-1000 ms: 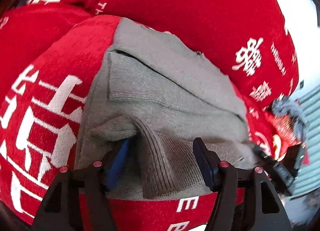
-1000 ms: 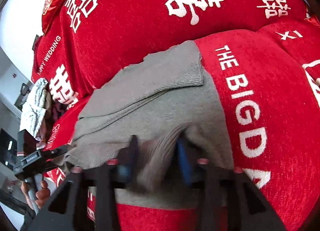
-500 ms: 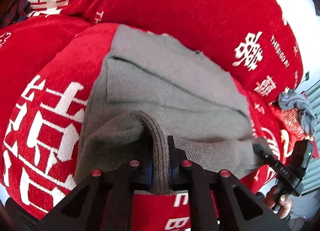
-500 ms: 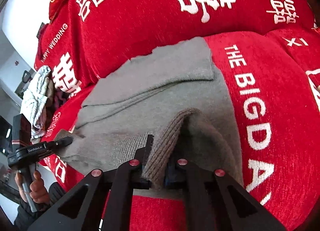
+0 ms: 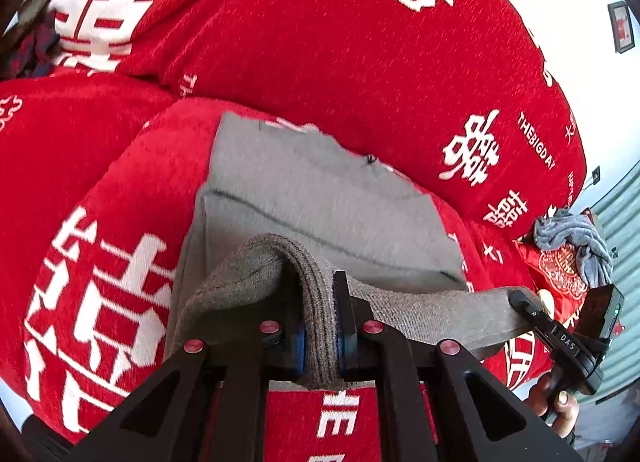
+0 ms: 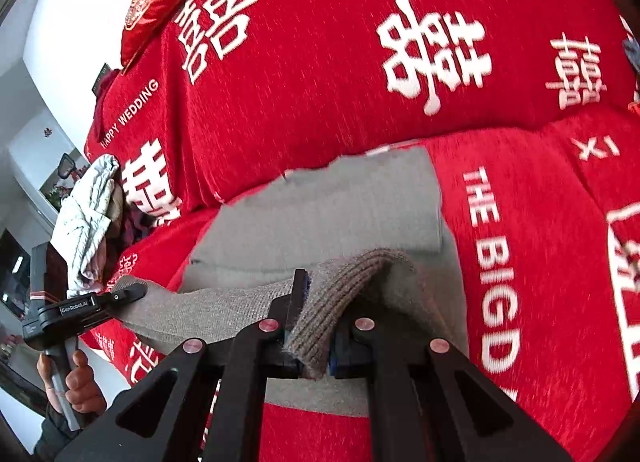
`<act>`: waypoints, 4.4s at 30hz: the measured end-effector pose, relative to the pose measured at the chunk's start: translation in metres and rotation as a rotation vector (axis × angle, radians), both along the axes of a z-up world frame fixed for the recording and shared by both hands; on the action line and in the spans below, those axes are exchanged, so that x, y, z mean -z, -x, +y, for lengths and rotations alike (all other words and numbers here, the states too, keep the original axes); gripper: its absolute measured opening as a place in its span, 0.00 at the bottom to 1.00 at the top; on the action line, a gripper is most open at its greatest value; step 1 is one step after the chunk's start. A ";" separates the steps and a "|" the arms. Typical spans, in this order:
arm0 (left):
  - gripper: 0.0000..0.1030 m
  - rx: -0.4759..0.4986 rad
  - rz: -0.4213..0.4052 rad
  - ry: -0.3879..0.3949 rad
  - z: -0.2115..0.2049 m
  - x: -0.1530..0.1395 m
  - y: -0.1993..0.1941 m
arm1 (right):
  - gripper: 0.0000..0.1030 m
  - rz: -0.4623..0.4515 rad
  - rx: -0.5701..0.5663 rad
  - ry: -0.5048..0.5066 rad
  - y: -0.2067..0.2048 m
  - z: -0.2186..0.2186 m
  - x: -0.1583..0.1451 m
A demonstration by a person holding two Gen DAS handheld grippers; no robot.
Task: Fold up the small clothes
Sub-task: 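Lift the hem with both grippers and fold it toward the collar, then release the folded hem with both grippers onto the sweater, then smooth the folded sweater flat with both grippers open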
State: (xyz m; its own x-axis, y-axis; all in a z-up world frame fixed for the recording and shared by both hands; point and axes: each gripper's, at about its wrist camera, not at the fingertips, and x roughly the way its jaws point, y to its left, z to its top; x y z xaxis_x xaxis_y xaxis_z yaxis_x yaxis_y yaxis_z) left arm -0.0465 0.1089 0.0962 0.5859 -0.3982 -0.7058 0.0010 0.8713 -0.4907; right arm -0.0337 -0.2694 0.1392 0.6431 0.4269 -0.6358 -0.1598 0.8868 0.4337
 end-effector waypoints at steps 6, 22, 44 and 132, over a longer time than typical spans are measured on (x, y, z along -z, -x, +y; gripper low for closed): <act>0.12 -0.007 -0.029 -0.032 0.003 -0.017 -0.012 | 0.08 -0.040 -0.006 0.024 -0.013 0.007 -0.022; 0.12 -0.048 -0.058 -0.158 -0.013 -0.026 -0.058 | 0.08 -0.044 0.077 0.067 -0.062 0.010 -0.034; 0.12 -0.023 -0.036 -0.235 -0.023 -0.021 -0.116 | 0.08 0.019 0.091 0.080 -0.123 0.004 -0.020; 0.81 0.060 0.166 -0.556 -0.073 0.075 -0.193 | 0.68 0.179 -0.141 0.493 -0.174 0.092 0.089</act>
